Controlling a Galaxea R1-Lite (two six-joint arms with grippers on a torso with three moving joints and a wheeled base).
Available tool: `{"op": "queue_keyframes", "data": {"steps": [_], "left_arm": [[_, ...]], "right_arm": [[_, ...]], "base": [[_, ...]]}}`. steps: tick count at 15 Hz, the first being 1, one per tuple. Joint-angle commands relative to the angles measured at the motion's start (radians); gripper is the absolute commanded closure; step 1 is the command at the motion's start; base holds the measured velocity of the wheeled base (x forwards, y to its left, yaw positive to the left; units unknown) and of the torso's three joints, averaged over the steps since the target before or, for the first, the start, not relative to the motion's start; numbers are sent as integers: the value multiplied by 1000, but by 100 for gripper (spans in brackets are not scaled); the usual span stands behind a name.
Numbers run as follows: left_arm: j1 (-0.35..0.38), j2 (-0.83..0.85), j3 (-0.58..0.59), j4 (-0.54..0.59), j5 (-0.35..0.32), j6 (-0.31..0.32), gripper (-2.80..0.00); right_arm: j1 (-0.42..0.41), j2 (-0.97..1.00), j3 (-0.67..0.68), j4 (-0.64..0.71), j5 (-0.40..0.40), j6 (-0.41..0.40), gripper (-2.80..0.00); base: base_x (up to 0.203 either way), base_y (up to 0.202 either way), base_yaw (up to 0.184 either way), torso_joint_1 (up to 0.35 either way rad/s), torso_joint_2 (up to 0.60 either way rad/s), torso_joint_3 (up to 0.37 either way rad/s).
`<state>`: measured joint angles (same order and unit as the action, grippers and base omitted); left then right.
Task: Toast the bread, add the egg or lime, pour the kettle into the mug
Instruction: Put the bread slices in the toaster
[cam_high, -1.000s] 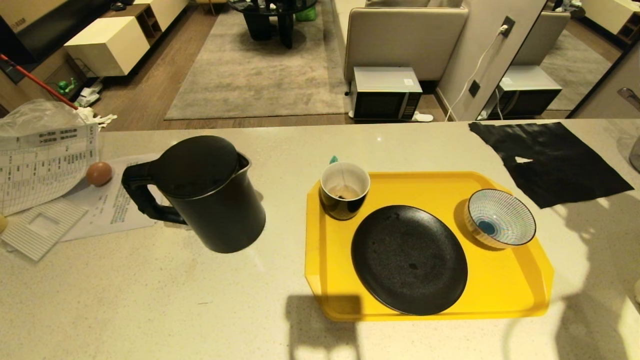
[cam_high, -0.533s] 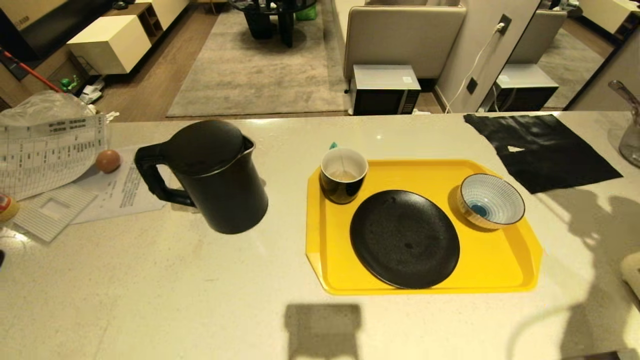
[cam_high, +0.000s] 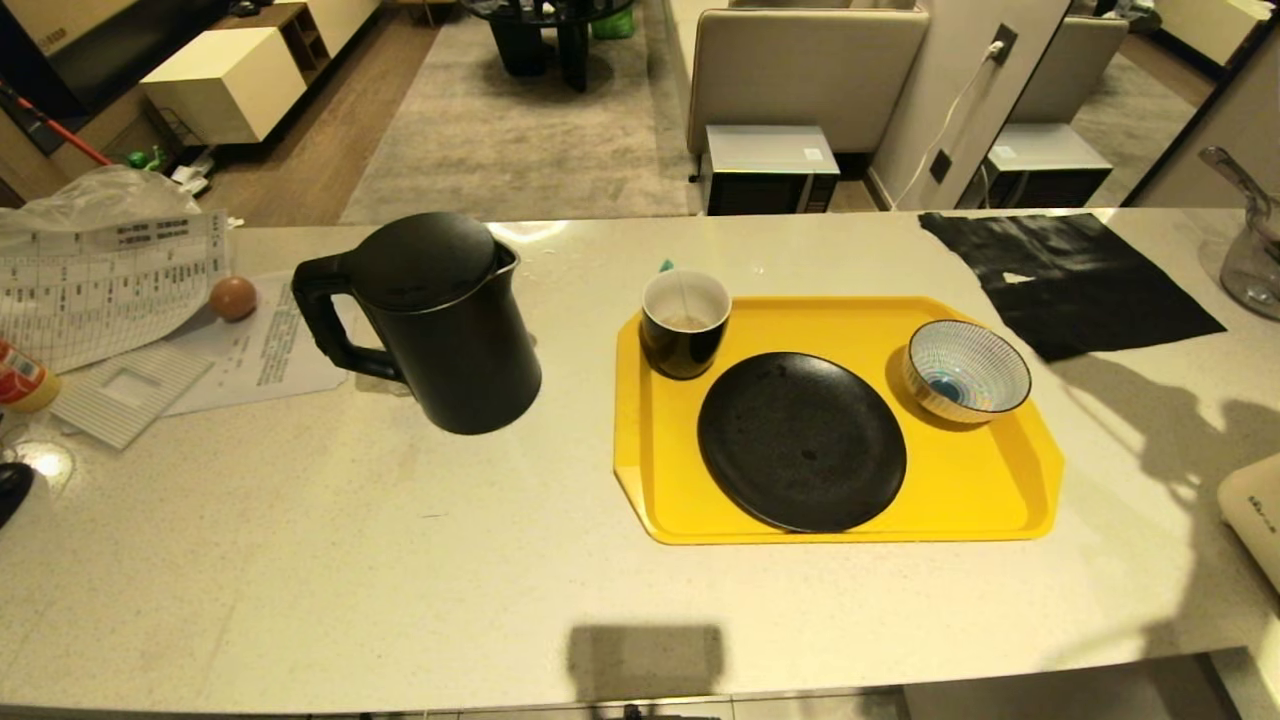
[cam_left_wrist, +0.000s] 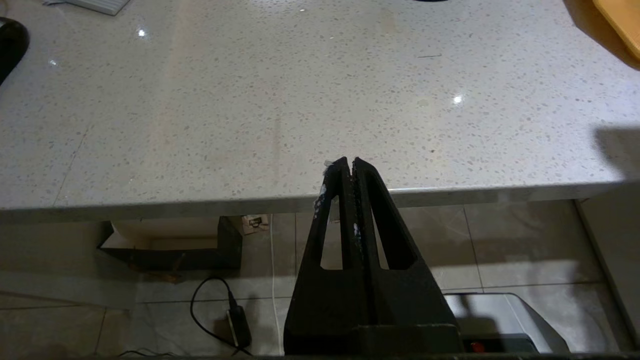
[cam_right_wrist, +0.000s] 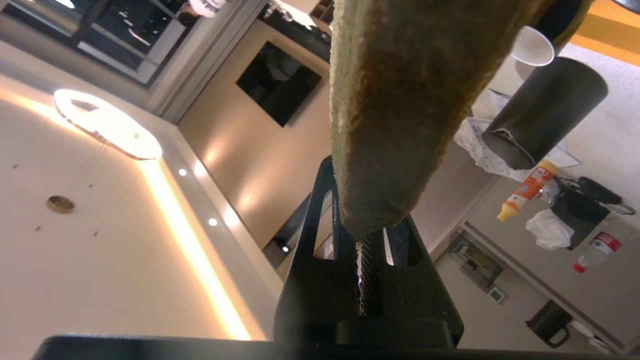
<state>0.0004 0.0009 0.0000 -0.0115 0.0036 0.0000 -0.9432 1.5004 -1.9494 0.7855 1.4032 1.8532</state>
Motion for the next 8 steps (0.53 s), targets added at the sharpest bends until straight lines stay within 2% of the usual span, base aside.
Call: {"op": "queue_keyframes", "data": {"steps": [1, 8], "left_arm": [[1, 1, 0, -1, 1, 0, 0], [3, 1, 0, -1, 1, 0, 0]], "right_arm": [[0, 0, 0, 4, 8, 11, 0], [0, 4, 3, 4, 8, 11, 0]], "base": [[0, 0, 0, 0, 0, 0], [0, 0, 0, 0, 0, 0]]}}
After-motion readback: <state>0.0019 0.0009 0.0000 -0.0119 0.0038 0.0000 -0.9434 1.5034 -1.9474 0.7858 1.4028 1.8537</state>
